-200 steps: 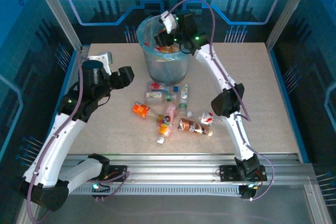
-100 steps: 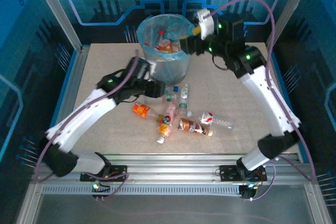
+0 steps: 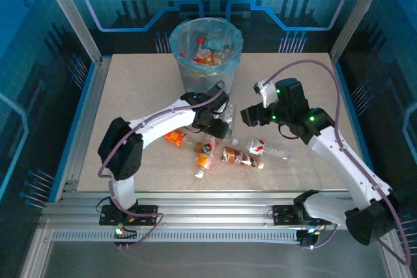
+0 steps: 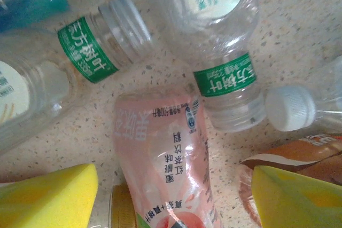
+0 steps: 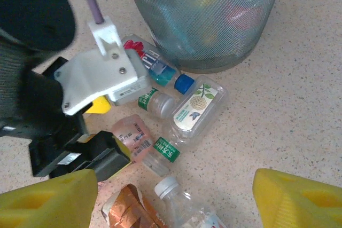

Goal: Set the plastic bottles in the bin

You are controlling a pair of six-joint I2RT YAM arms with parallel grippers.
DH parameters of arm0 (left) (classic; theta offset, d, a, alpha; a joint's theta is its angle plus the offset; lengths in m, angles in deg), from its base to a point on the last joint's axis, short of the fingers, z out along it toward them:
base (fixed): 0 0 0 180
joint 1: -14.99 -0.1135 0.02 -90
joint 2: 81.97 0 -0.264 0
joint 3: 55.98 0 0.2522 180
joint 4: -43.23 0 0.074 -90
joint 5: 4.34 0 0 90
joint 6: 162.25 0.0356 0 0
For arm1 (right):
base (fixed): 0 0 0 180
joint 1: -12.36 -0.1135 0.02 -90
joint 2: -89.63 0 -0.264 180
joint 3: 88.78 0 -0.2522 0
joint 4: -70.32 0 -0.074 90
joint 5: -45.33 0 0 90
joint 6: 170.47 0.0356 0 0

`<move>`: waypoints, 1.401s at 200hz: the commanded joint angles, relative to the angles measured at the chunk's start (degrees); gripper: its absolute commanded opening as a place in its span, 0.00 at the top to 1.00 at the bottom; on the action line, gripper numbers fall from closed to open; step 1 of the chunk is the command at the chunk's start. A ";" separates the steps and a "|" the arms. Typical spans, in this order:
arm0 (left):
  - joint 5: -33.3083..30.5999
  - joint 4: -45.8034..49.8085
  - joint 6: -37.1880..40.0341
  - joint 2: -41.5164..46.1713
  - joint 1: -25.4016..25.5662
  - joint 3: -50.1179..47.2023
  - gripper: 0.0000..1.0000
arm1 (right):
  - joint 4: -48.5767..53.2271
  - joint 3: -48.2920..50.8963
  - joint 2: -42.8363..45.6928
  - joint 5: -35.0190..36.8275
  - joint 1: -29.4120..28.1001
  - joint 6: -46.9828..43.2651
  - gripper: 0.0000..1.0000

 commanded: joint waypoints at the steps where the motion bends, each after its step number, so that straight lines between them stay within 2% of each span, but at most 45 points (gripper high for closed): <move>1: -0.62 1.65 -1.49 -1.16 0.12 1.52 0.24 | -1.54 1.49 1.16 -0.94 0.99 1.01 0.22; 118: -0.73 -1.94 -3.88 -6.75 -0.72 -0.65 0.27 | -1.87 -0.62 -2.20 -1.91 1.07 1.94 0.18; 199: 4.11 -3.83 -5.33 -6.01 -3.35 -1.38 0.39 | -2.19 -1.14 -2.55 -1.38 1.00 0.94 0.16; 215: 4.99 -4.22 -5.78 -5.91 -3.86 -1.55 0.37 | -1.95 -1.40 -2.65 -1.16 1.08 0.68 0.16; 234: 5.06 -4.38 -6.01 -6.13 -3.87 -1.60 0.28 | -2.11 -1.25 -2.60 -1.16 1.07 0.65 0.16; 246: 5.53 -4.55 -5.95 -6.54 -3.89 -1.63 0.26 | -2.80 -0.70 -2.46 -1.51 1.07 0.51 0.16; 280: 5.37 -4.47 -5.78 -6.95 -3.86 -1.95 0.31 | -3.98 0.43 -2.72 -2.52 1.08 0.66 0.16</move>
